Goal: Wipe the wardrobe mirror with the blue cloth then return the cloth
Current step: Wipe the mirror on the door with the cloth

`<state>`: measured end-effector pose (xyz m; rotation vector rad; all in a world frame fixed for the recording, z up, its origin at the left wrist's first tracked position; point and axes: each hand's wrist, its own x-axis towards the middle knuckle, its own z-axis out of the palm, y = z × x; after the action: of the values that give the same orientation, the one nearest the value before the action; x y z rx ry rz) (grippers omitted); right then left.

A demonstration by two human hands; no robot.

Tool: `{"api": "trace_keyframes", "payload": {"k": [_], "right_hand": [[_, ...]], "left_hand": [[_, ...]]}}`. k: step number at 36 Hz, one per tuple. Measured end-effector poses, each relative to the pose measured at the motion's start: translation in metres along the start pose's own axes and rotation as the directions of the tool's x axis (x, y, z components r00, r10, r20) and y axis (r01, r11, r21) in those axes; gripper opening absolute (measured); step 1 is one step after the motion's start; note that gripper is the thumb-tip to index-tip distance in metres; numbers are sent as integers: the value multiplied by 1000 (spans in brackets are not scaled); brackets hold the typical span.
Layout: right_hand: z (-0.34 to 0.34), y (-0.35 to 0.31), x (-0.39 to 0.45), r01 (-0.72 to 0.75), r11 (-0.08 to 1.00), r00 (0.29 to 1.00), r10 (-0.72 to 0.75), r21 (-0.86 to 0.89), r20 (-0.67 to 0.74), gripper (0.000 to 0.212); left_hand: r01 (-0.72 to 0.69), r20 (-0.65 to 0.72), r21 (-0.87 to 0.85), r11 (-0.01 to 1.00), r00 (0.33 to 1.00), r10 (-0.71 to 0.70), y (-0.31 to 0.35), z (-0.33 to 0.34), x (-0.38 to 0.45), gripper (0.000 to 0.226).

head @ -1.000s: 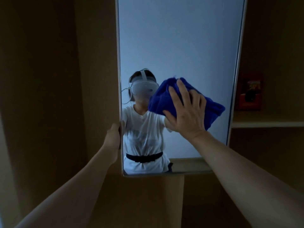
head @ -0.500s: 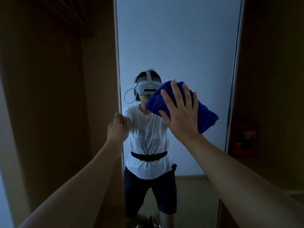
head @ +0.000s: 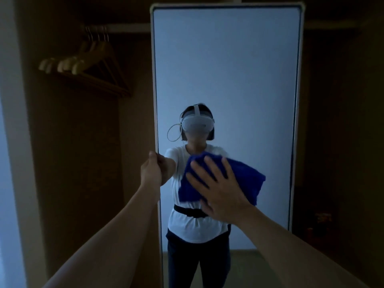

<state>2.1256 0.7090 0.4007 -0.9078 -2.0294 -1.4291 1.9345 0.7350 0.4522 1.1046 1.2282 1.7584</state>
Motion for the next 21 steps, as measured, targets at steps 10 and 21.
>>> {"api": "trace_keyframes", "payload": {"k": [10,21], "right_hand": [[-15,16,39,75,997,996,-75,-5,42,69],[-34,35,121,-99,995,995,99,-18,9,68]], "left_hand": [[-71,62,-71,995,995,76,53,-2,31,62],[-192,63,-29,981,979,193,76,13,41,58]]}}
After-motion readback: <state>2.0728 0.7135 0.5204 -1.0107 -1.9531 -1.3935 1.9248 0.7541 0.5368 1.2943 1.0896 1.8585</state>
